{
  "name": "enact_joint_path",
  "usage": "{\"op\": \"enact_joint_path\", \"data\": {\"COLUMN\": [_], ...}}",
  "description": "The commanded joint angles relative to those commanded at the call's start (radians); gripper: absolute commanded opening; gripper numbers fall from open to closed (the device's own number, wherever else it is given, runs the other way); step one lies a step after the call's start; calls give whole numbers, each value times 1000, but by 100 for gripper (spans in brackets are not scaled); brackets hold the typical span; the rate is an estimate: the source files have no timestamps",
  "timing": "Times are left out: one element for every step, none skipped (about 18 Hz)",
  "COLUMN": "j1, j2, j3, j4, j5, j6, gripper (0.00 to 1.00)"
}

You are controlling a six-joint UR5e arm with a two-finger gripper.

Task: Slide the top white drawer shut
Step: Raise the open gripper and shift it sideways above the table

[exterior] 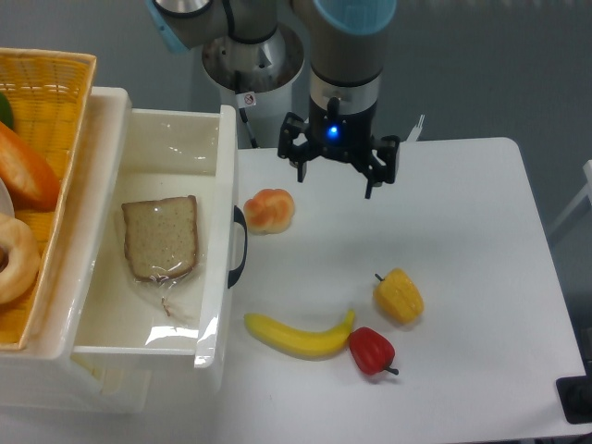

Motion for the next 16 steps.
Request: {"op": "enact_joint_path", "data": {"j1": [0, 0, 2, 2, 2, 2, 5, 6, 8, 9, 15, 29, 35, 46, 60, 66], "j2": [-2, -2, -2, -3, -11, -18, -21, -20, -21, -25, -28, -31, -35, -40, -43, -46], "j3": [-5, -9, -9, -9, -9, -18, -29, -37, -38, -40, -41, -43, -45, -45, -45, -45], "j4": [3, 5, 18, 32, 43, 48, 49, 52, 54, 55, 54, 54, 54, 54, 54, 54], "j5": [0, 0, 0, 2, 5, 8, 17, 21, 23, 29, 37, 38, 38, 40, 40, 40], "j6": [6, 15, 29, 47, 54, 51, 49, 49, 49, 51, 49, 49, 49, 45, 34, 3], "gripper": [100, 100, 100, 100, 100, 100, 100, 100, 100, 100, 100, 100, 100, 100, 100, 100]}}
